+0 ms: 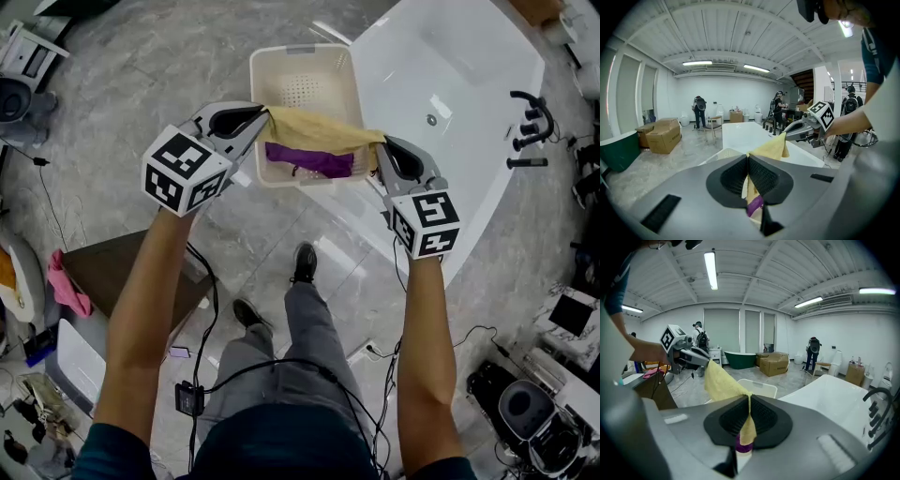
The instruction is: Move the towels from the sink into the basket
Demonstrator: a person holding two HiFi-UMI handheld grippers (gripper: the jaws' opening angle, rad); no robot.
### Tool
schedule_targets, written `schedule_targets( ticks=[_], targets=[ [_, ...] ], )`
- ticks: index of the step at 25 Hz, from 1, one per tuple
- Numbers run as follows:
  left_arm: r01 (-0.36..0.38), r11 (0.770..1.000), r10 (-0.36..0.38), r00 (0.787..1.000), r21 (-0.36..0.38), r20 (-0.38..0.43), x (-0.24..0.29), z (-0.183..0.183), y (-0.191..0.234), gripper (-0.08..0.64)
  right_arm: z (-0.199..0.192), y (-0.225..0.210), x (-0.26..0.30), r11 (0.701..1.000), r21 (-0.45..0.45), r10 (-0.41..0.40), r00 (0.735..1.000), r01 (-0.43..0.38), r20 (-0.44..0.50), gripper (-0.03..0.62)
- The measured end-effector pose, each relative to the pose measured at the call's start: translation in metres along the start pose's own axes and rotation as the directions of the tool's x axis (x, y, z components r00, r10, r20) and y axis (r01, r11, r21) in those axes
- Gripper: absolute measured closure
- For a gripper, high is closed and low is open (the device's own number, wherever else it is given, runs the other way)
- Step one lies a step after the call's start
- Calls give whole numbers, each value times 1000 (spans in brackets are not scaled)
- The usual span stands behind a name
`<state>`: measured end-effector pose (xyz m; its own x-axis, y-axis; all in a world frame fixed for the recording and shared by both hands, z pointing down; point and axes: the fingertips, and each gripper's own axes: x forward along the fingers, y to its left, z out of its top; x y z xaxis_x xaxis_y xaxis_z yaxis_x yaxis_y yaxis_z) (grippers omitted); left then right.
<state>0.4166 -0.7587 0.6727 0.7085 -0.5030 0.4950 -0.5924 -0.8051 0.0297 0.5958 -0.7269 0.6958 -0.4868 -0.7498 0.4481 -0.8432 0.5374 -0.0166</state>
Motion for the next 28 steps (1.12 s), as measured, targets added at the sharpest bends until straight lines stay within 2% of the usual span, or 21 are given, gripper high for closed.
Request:
schedule_targets(
  ticks=[14,23,28],
  targets=[
    [-1,999,-2,998,-49,-65,37,-56,10,546,-54,4,36,998,45,52,997,-49,-60,569],
    [-6,997,-2,995,-77,-102,52,-84,19,545,-75,11,55,996,58,79,992,-73,-94,566],
    [-9,996,-1,993,-88,-114,54,-94,21,545,-82,21,61,993,48,112,986,-107,-121,533]
  ],
)
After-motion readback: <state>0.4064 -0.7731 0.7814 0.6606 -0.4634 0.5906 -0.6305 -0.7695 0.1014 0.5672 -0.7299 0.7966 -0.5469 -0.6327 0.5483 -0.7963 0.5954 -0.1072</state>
